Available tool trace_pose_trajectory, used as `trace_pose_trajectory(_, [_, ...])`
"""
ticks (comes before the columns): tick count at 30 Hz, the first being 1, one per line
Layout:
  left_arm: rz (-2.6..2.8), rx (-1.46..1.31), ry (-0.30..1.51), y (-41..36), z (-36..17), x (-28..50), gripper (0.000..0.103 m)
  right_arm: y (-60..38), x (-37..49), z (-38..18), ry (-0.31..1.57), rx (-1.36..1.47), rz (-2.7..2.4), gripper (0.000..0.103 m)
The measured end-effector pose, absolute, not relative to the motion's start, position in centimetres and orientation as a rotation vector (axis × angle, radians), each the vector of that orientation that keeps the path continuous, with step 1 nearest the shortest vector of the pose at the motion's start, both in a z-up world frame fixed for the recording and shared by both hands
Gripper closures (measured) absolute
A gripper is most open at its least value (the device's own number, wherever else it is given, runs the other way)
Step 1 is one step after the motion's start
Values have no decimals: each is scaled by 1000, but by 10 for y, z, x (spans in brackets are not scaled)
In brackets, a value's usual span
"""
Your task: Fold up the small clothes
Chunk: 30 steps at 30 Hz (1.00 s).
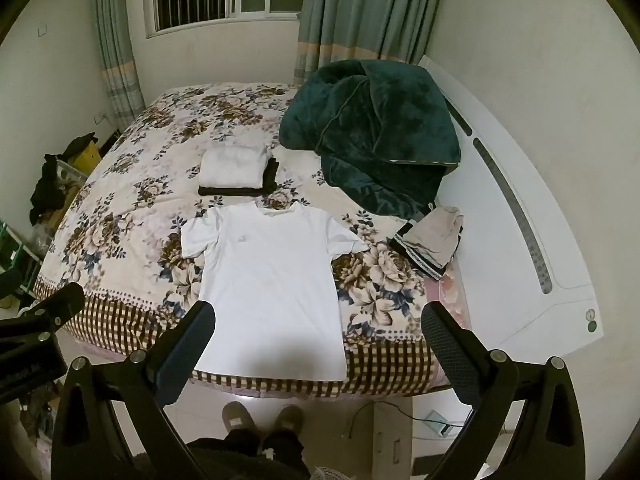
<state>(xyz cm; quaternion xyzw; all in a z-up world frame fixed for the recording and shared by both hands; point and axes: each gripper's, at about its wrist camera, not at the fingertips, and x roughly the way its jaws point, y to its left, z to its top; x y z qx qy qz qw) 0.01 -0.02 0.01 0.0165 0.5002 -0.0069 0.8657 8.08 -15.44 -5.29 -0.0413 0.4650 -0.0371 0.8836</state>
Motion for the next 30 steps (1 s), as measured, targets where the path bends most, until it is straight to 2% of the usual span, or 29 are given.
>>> trace_pose_trajectory(30, [-17,30,1031,-3,6,3,0,-158,81,-40,929,-99,-81,0])
